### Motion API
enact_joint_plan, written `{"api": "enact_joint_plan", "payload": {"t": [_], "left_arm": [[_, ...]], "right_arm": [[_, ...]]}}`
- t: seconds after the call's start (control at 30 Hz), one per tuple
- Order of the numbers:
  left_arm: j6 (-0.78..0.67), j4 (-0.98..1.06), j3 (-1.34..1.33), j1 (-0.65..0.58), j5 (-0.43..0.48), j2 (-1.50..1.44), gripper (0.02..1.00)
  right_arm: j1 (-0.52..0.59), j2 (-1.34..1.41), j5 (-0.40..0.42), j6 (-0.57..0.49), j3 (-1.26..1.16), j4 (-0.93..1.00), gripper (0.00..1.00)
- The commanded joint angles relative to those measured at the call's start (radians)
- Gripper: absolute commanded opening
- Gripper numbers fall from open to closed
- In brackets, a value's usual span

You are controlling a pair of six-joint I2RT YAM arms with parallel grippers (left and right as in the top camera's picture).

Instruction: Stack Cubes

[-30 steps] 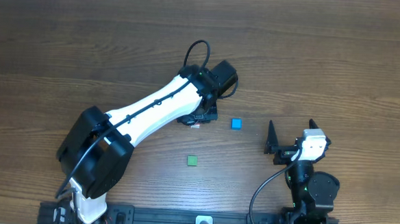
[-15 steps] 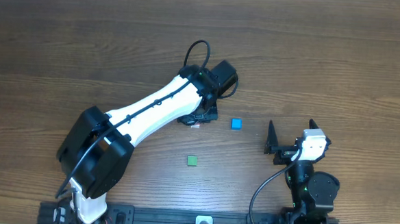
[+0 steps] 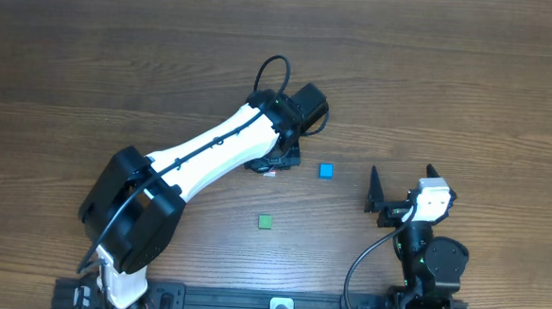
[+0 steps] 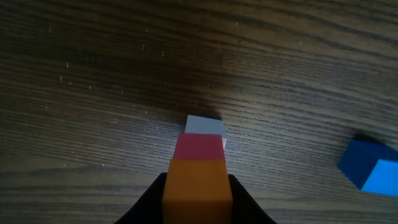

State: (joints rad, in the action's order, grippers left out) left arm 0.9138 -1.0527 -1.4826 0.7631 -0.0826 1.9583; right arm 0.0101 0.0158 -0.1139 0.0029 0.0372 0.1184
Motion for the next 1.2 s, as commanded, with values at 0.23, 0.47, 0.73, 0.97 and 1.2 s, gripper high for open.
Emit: {"api": "enact_joint_plan", "payload": {"t": [0.23,0.47,0.73,0.97,1.2], "left_arm": [[0.014,0.003,0.011,-0.006,0.003,0.019,0.237],[0.015,0.003,0.011,-0.006,0.003,0.019,0.290],[0.015,0.003,0.011,-0.006,0.003,0.019,0.321],[0.014,0.003,0.011,-0.006,0.003,0.019,0.354],[0.015,0.003,0.011,-0.006,0.003,0.019,0.606]], "right_arm": [[-0.007,-0.010,0.007,0.000,-0.010,-0.004,0.991],[-0.007,-0.010,0.007,0.000,-0.010,-0.004,0.991],[-0.007,-0.010,0.007,-0.001,-0.010,-0.004,0.991],[-0.007,-0.010,0.007,0.000,-0.010,-0.004,0.991],[-0.007,-0.010,0.007,0.000,-0.010,-0.004,0.991]]}}
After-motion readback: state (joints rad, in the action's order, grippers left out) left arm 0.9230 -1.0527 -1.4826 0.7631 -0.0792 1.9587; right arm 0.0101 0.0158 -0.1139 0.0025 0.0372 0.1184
